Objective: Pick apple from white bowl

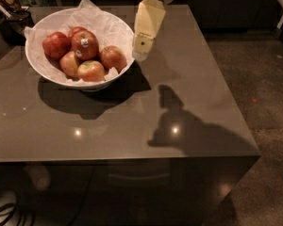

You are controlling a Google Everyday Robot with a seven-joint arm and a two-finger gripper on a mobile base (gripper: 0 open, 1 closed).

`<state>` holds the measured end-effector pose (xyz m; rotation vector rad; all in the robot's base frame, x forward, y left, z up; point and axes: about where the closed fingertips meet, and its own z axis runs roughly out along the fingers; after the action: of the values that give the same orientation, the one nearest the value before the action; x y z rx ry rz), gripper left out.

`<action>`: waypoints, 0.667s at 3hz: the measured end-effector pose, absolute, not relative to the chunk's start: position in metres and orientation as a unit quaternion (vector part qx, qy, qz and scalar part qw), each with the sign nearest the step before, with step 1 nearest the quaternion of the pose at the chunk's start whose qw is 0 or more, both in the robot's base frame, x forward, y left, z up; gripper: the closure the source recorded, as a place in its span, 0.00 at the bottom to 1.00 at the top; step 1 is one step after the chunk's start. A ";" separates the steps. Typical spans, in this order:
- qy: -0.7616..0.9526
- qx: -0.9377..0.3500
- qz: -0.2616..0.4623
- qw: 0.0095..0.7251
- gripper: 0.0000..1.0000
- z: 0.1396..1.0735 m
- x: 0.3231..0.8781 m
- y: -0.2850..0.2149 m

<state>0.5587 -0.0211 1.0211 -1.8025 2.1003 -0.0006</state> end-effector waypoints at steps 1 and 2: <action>0.743 -0.644 -0.012 0.182 0.00 1.026 0.584 0.019; 0.721 -0.665 -0.023 0.193 0.00 1.033 0.598 0.057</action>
Offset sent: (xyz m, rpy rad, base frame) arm 0.0379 0.1045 0.0140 -0.1228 -0.0047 0.1304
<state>0.5982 0.0572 1.0333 -1.8663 2.0224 -0.0644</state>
